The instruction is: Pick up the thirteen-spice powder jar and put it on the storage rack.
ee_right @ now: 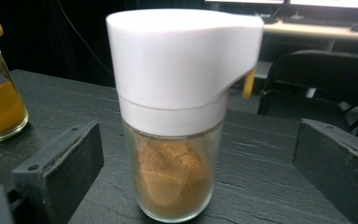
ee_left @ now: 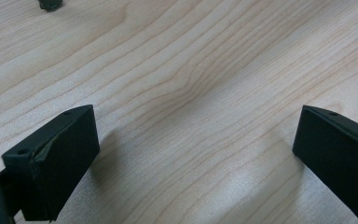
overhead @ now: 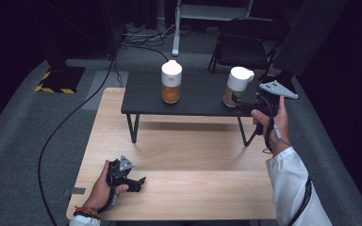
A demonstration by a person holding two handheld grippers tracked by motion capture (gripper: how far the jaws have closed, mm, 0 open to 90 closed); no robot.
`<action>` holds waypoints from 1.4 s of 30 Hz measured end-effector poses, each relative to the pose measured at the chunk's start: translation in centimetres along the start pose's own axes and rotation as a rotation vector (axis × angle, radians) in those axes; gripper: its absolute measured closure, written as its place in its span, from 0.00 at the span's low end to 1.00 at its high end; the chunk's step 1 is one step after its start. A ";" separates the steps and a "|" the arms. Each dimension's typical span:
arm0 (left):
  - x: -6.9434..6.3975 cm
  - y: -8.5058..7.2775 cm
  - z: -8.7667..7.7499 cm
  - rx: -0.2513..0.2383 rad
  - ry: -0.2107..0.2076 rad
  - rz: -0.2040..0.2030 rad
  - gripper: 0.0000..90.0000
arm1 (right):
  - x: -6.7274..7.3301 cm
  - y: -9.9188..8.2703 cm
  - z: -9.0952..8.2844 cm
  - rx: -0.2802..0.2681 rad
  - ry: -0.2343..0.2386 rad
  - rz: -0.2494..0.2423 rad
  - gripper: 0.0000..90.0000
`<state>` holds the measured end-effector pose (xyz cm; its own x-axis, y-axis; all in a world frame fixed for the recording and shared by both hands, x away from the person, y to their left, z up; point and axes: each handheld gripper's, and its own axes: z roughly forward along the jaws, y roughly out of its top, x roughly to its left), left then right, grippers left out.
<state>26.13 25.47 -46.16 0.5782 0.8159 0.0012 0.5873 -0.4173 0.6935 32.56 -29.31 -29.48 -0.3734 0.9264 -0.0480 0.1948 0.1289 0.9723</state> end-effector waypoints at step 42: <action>0.0 0.0 0.0 0.000 0.000 0.000 0.00 | 5.4 -10.0 -4.4 -0.055 0.040 -0.356 0.02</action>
<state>26.13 25.47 -46.17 0.5782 0.8159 0.0006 0.5873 -0.4167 0.6938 24.57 -27.14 -38.44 -0.4448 0.8121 -0.3777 -0.0023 0.4206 0.9072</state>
